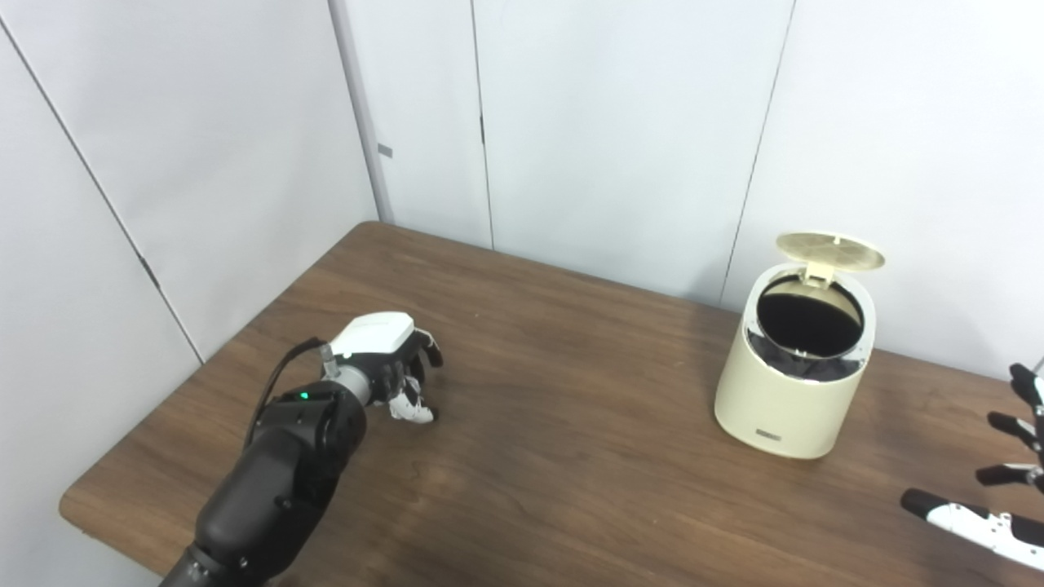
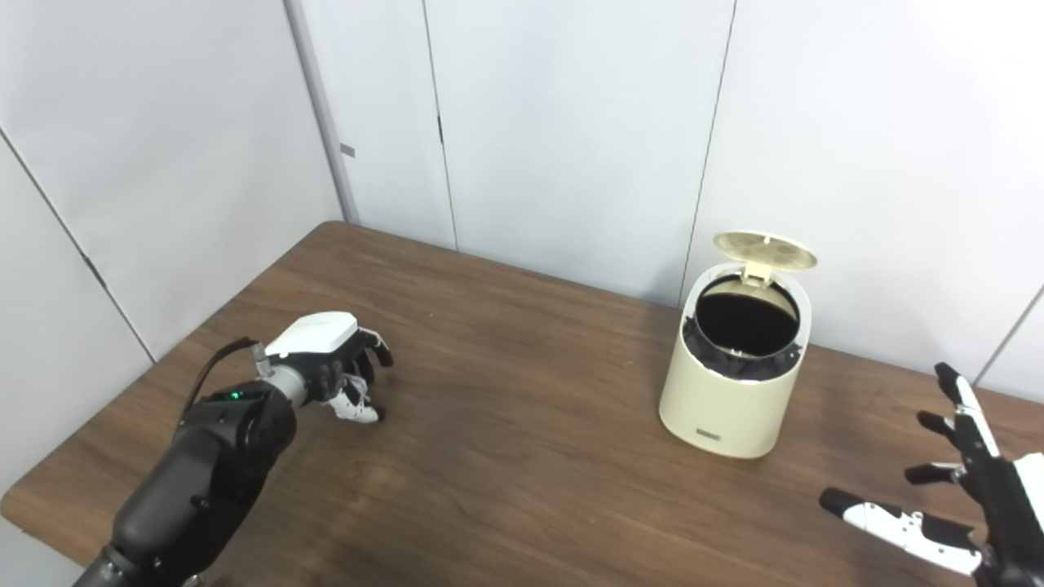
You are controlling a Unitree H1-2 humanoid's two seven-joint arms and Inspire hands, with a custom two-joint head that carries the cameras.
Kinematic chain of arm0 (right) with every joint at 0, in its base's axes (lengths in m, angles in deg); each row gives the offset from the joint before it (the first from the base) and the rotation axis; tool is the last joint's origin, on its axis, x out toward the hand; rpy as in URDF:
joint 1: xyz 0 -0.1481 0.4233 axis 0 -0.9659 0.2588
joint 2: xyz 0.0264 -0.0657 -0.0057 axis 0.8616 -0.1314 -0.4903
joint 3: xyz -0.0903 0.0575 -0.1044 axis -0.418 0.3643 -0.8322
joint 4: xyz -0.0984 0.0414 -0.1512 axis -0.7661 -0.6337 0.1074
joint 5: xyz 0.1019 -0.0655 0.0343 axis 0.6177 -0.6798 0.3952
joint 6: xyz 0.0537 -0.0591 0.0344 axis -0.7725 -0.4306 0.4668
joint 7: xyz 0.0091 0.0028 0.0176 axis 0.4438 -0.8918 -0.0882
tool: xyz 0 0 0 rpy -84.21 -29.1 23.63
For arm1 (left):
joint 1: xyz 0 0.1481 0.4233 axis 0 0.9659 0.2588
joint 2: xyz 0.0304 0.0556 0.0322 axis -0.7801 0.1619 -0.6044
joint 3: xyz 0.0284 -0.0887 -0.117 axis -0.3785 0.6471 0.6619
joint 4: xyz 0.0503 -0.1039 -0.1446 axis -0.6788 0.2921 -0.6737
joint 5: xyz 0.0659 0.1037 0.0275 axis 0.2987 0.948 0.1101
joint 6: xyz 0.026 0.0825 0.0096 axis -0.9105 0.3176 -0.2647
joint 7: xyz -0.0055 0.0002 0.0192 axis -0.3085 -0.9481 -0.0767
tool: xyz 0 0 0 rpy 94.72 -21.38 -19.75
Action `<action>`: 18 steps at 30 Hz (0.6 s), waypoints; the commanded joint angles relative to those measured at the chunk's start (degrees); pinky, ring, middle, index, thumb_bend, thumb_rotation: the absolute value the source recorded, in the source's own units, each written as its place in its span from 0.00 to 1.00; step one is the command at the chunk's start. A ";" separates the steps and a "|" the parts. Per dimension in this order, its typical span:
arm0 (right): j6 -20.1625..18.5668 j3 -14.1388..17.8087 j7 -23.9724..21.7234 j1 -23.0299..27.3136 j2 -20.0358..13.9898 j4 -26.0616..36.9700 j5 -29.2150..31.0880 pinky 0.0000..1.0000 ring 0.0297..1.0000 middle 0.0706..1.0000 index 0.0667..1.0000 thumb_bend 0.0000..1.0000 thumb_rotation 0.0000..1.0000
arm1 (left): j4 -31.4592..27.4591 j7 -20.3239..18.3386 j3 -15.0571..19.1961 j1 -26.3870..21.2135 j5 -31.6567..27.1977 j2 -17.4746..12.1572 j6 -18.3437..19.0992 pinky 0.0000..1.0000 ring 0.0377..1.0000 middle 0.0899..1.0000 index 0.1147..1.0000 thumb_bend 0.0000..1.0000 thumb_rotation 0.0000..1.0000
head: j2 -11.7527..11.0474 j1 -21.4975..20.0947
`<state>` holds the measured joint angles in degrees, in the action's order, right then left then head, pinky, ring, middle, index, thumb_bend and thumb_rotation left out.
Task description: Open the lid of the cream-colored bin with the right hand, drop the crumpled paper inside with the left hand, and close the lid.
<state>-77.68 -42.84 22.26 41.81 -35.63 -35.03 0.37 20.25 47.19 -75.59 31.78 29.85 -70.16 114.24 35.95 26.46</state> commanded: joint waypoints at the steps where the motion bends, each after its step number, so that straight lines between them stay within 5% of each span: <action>1: 1.08 0.58 1.02 1.81 -0.13 1.25 -0.11 0.61 0.88 0.98 1.00 0.82 0.36 | -0.65 -1.86 0.36 -0.82 1.94 -1.35 0.65 0.62 0.72 0.77 0.71 0.88 0.03 | 0.11 -0.03; 4: 1.19 0.74 1.12 1.68 -0.12 1.23 0.01 0.59 0.88 0.98 1.00 0.83 0.36 | -0.66 -3.75 0.20 -1.00 2.79 -1.79 0.65 0.63 0.74 0.83 0.72 0.89 0.03 | 0.11 -0.03; 18: 0.80 0.83 0.90 1.65 -0.02 1.47 0.55 0.60 0.88 0.99 1.00 0.83 0.36 | -3.90 -15.19 -0.03 -1.34 5.89 -3.61 0.65 0.63 0.71 0.76 0.72 0.87 0.00 | 0.55 0.23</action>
<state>-77.69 -42.70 22.29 41.79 -35.60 -35.02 0.74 16.63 34.57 -75.85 30.75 34.89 -72.01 114.22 36.47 26.72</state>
